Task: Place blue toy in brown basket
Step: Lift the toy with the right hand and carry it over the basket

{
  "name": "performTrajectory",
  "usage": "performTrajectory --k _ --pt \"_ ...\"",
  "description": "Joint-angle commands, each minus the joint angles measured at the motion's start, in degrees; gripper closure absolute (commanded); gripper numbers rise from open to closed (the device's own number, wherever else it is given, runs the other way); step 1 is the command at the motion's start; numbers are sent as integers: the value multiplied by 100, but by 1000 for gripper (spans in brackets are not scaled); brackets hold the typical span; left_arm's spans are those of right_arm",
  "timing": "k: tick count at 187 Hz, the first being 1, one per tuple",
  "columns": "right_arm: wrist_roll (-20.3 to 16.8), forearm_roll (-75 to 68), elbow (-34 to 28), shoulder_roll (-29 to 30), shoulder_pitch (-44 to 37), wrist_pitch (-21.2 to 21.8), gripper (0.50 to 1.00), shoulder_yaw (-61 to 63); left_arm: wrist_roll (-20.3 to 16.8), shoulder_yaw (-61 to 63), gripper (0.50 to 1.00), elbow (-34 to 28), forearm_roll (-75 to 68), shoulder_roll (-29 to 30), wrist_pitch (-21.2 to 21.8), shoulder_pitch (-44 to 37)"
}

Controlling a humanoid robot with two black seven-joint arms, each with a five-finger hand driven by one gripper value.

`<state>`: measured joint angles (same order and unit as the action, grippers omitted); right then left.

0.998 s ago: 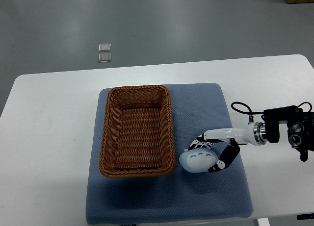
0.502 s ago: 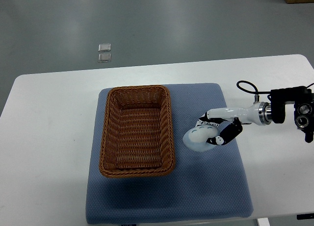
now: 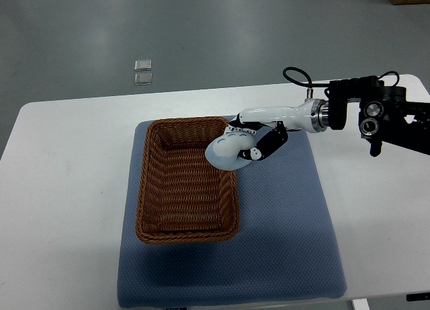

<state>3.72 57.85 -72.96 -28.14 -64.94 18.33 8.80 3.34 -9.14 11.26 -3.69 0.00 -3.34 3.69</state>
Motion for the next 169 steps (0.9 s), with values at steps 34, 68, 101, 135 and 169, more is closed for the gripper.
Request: performTrajectory --k 34,68,101,135,169 --pt "-3 7 1222 1390 -71 -207 996 -72 0 0 500 -1 0 0 0 0" --pt "-3 16 1679 1900 -1 -321 987 -142 0 0 500 -1 0 0 0 0" --pt "-3 25 1794 2040 34 -532 967 -379 0 9 500 -1 0 0 0 0" --pt "-3 33 1838 2164 166 -550 926 -397 0 9 500 -9 0 0 0 0" --pt "15 51 1899 2207 227 -550 895 -397 0 9 500 -9 0 0 0 0"
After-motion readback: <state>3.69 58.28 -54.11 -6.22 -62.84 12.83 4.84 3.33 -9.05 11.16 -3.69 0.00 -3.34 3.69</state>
